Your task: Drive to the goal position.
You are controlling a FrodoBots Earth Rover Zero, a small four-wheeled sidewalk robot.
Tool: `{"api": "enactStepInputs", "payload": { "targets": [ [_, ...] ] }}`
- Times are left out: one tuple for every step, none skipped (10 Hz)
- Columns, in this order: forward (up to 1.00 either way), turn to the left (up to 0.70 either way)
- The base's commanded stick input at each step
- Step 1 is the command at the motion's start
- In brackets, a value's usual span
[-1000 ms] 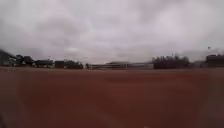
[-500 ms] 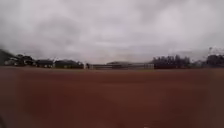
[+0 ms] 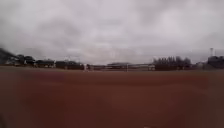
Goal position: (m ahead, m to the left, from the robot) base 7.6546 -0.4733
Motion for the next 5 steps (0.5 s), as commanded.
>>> {"api": "enactStepInputs", "payload": {
  "targets": [
    [0.65, -0.32],
    [0.65, 0.0],
    [0.65, 0.0],
    [0.65, 0.0],
    [0.65, 0.0]
  ]
}}
